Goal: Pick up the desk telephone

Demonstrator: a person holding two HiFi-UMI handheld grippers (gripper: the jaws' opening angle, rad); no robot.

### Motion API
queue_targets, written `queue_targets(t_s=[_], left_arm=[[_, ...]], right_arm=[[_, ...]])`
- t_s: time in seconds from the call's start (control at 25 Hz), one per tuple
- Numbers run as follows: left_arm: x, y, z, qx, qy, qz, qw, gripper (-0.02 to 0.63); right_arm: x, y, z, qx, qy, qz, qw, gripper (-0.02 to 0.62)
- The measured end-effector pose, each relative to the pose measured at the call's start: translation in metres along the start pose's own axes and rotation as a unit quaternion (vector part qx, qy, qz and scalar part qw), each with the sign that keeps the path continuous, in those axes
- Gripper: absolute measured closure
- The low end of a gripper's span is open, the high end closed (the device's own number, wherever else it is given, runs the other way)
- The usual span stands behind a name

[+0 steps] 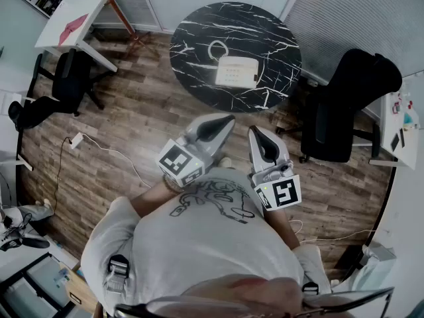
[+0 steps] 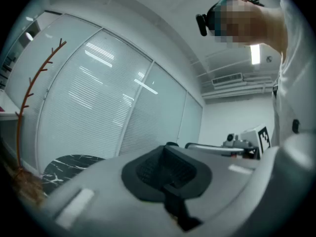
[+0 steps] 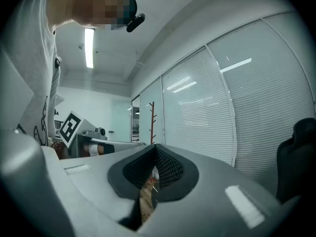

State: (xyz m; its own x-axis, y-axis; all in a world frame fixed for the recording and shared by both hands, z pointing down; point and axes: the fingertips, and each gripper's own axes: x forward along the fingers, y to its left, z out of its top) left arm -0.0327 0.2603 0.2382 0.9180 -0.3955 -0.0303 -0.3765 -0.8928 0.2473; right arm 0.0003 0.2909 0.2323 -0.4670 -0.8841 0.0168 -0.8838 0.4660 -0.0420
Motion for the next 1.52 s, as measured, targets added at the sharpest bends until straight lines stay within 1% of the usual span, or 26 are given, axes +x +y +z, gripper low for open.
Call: queue_targets(t_s=[0.2, 0.36, 0.72, 0.88, 1.12, 1.24, 1.52], left_arm=[[0.004, -0.003, 0.0, 0.009, 0.009, -0.007, 0.9999, 0.604], [0.006, -0.001, -0.003, 0.0, 0.01, 0.002, 0.9999, 0.604], [0.018, -0.005, -0.012, -0.002, 0.013, 0.013, 0.9998, 0.604], [0.024, -0.008, -0.016, 0.002, 0.013, 0.019, 0.9997, 0.604], [0.029, -0.014, -0.025, -0.009, 0.015, 0.038, 0.9991, 0.604], [0.029, -0.016, -0.027, -0.006, 0.011, 0.043, 0.999, 0.604], [0.02, -0.006, -0.026, -0.011, 0.008, 0.065, 0.9978, 0.604]], right_arm=[[0.0, -0.004, 0.002, 0.003, -0.003, 0.002, 1.0, 0.589], [0.0, -0.009, 0.001, 0.01, -0.004, 0.0, 1.0, 0.589], [-0.008, -0.022, -0.005, 0.017, -0.002, 0.006, 1.0, 0.589], [-0.012, -0.027, -0.008, 0.012, -0.001, 0.013, 1.0, 0.589], [-0.02, -0.033, -0.012, 0.011, 0.002, 0.028, 1.0, 0.589], [-0.021, -0.034, -0.014, 0.01, 0.004, 0.034, 0.999, 0.589], [-0.009, -0.025, -0.018, 0.012, 0.009, 0.058, 0.998, 0.589]])
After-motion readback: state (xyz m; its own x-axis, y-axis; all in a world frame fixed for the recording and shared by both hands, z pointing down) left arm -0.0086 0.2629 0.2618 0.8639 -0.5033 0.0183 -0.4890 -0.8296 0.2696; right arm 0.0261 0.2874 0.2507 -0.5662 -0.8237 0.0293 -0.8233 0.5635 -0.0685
